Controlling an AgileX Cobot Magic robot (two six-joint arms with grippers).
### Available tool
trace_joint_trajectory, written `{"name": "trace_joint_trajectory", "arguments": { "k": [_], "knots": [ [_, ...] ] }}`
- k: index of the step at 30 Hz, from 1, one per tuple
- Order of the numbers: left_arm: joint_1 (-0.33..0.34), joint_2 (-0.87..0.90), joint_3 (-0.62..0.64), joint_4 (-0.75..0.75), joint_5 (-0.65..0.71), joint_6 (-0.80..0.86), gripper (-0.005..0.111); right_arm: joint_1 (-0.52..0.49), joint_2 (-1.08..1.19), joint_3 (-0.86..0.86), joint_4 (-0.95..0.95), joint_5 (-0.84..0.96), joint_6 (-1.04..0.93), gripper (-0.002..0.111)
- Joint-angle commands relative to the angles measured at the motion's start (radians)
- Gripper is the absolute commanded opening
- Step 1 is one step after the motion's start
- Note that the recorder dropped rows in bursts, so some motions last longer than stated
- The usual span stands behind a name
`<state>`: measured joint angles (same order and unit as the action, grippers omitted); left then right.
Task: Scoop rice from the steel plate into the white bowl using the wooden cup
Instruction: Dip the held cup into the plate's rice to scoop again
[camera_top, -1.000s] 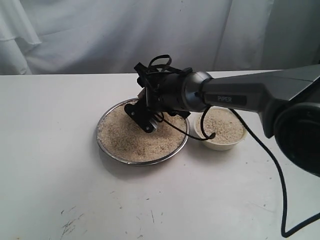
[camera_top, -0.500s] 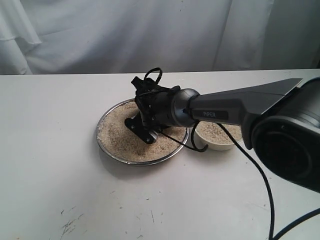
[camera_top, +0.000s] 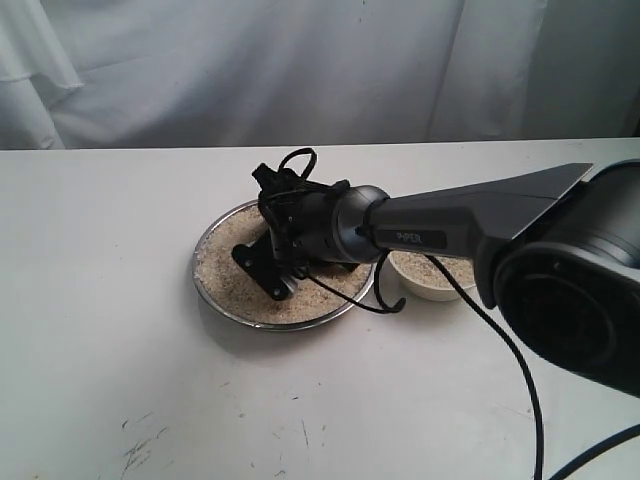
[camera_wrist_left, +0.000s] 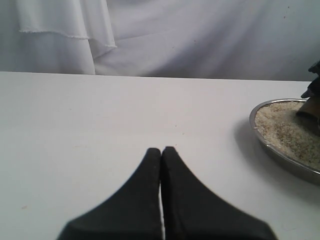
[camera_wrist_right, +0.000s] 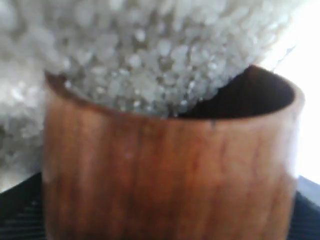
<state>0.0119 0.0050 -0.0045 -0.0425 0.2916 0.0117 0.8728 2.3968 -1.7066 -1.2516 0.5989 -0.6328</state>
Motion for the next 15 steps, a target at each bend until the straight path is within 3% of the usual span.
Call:
{"name": "trace_joint_trajectory", "arguments": {
  "k": [1, 15],
  "knots": [
    [-0.002, -0.005, 0.005, -0.001, -0.006, -0.003, 0.0, 0.004, -0.002, -0.009, 0.103, -0.05, 0.007, 0.0],
    [-0.002, -0.005, 0.005, -0.001, -0.006, -0.003, 0.0, -0.009, -0.002, -0.009, 0.305, -0.133, 0.009, 0.0]
  ]
}}
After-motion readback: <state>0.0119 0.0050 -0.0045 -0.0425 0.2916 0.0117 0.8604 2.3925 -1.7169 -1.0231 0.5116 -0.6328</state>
